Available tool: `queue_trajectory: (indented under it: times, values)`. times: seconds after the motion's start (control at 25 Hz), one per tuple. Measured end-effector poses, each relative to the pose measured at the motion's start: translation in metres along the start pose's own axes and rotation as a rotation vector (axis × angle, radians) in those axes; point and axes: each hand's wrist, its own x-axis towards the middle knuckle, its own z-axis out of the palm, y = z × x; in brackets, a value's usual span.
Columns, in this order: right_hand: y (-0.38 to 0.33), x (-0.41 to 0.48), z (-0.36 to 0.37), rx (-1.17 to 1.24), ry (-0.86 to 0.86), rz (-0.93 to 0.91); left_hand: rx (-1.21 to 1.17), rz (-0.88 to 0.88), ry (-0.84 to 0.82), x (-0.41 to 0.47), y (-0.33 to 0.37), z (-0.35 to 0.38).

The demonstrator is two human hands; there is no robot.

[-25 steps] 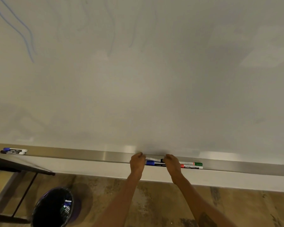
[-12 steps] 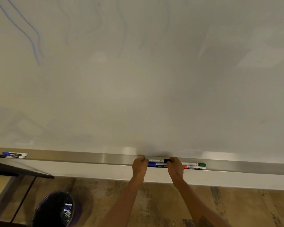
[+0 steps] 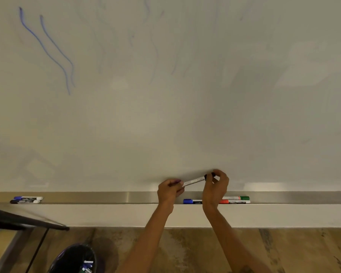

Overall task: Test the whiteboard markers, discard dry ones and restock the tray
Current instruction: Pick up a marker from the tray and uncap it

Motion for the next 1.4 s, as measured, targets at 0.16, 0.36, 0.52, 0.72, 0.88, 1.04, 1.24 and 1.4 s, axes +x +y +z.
queue_trajectory:
  times: [0.16, 0.36, 0.52, 0.72, 0.88, 1.04, 1.24, 1.4]
  values:
    - [-0.052, -0.016, 0.003, 0.232, 0.05, -0.03, -0.052, 0.054, -0.195, -0.033, 0.045, -0.001]
    - [-0.111, -0.042, -0.005, 0.372, -0.025, -0.095, 0.029, 0.173, -0.355, -0.076, 0.09, 0.002]
    - [-0.148, -0.061, -0.01, 0.268, -0.117, -0.288, -0.011, 0.37, -0.383, -0.109, 0.135, 0.001]
    - [-0.182, -0.089, -0.003, 0.119, -0.235, -0.454, -0.007, 0.613, -0.388, -0.147, 0.184, -0.009]
    - [-0.212, -0.11, -0.003, 0.051, -0.259, -0.571, -0.061, 0.672, -0.361, -0.169, 0.201, -0.029]
    - [-0.229, -0.131, -0.004, -0.054, -0.281, -0.684, -0.102, 0.705, -0.347, -0.186, 0.21, -0.047]
    - [-0.226, -0.146, 0.0, -0.316, -0.17, -0.755, -0.086, 0.716, -0.407, -0.2, 0.216, -0.061]
    - [-0.237, -0.16, -0.003, -0.379, -0.101, -0.797, -0.098, 0.672, -0.39, -0.209, 0.223, -0.065]
